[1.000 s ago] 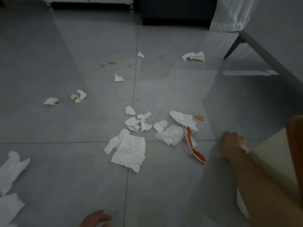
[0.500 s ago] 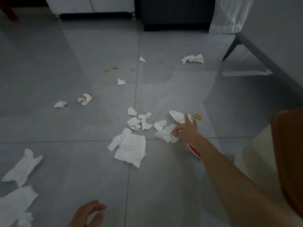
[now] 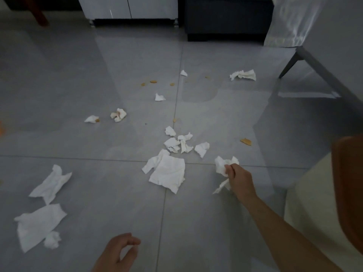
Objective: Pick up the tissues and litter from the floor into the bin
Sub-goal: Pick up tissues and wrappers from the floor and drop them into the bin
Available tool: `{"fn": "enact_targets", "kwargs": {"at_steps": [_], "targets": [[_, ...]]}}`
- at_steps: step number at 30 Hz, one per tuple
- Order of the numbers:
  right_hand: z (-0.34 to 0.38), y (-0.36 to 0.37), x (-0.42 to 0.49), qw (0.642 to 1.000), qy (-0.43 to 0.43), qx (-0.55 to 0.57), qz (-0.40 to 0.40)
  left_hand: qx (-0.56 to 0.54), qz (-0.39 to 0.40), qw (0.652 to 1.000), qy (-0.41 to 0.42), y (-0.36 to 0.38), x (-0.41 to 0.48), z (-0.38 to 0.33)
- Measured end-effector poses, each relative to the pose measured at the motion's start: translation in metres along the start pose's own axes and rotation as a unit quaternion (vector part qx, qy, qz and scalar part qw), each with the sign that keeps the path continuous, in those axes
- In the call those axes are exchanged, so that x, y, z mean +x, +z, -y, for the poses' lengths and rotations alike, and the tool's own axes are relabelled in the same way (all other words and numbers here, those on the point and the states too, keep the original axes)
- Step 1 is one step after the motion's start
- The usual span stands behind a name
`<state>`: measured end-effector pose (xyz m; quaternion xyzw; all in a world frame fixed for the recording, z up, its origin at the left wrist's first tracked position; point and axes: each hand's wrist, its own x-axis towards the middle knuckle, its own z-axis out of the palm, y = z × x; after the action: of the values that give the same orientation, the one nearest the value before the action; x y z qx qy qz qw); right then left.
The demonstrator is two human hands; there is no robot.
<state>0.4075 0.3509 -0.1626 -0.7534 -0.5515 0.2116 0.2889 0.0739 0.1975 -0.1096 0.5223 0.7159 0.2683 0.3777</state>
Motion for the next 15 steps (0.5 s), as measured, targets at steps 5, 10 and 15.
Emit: {"fn": "enact_targets", "kwargs": {"at_steps": [5, 10, 15], "targets": [[0.051, -0.027, -0.021, 0.992, -0.034, 0.114, -0.052, 0.027, 0.081, 0.995, 0.044, 0.014, 0.027, -0.038], [0.122, -0.084, -0.044, 0.967, -0.164, 0.169, -0.098, 0.007, 0.118, 0.985, 0.124, 0.034, 0.035, -0.081], [0.169, -0.171, -0.075, 0.924, -0.346, 0.057, -0.152, 0.046, 0.168, 0.970, 0.170, 0.033, 0.039, -0.091]]}}
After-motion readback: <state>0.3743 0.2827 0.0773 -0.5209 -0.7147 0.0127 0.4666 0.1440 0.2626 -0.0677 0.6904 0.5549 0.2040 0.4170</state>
